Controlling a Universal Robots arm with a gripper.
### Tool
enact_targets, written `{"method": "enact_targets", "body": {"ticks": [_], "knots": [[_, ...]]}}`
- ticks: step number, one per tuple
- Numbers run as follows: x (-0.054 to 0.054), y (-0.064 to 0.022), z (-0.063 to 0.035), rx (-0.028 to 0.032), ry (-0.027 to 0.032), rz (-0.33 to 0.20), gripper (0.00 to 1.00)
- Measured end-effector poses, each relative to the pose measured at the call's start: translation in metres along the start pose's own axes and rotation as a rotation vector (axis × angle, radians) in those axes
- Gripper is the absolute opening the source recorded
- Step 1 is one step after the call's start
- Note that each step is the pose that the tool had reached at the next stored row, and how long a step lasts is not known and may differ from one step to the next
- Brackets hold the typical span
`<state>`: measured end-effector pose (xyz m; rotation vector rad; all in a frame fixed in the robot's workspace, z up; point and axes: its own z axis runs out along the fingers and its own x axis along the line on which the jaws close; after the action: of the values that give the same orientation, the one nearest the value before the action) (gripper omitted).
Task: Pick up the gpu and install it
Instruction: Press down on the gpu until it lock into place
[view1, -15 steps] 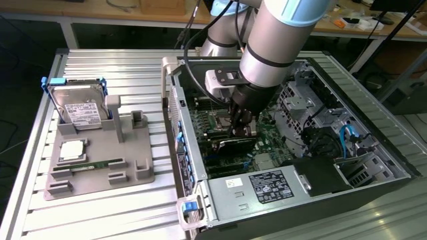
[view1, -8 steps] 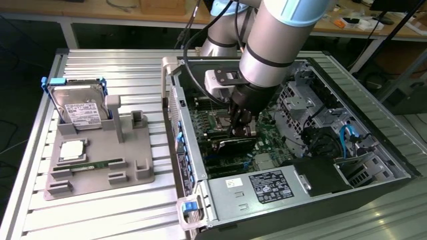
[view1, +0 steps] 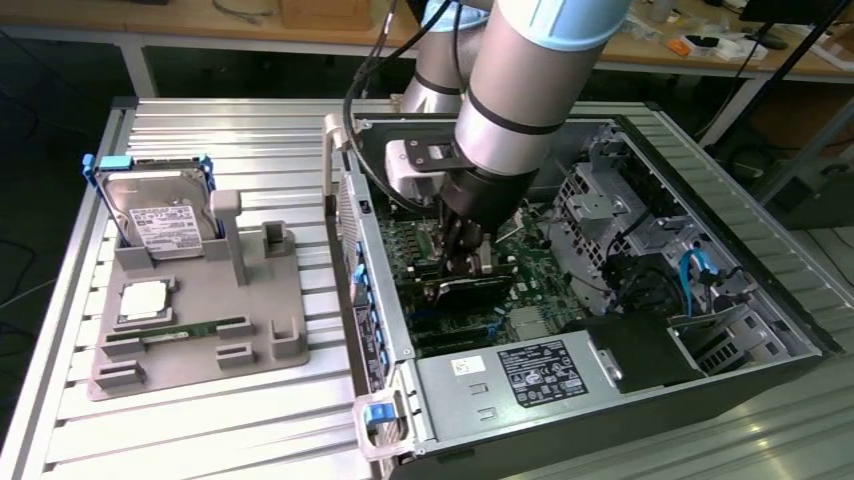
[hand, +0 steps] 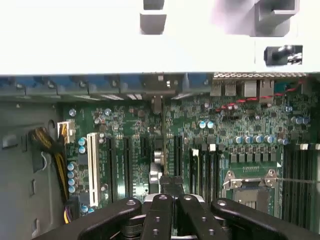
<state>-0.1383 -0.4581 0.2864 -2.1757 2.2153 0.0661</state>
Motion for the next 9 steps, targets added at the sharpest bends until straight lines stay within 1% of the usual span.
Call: {"method": "enact_targets", "body": {"ticks": [4,5,7,9], "knots": [[0.000,0.0116,0.0000,0.0000,0.0000,0.000,0.10],[0.000,0.0130,0.0000,0.0000,0.0001,0.000,0.10],[0.000,0.0139,-0.0081,0.0000,0.0002,0.000,0.10],[-0.001,0.0147,-0.0121,0.0004,0.0003,0.000,0.10]]}}
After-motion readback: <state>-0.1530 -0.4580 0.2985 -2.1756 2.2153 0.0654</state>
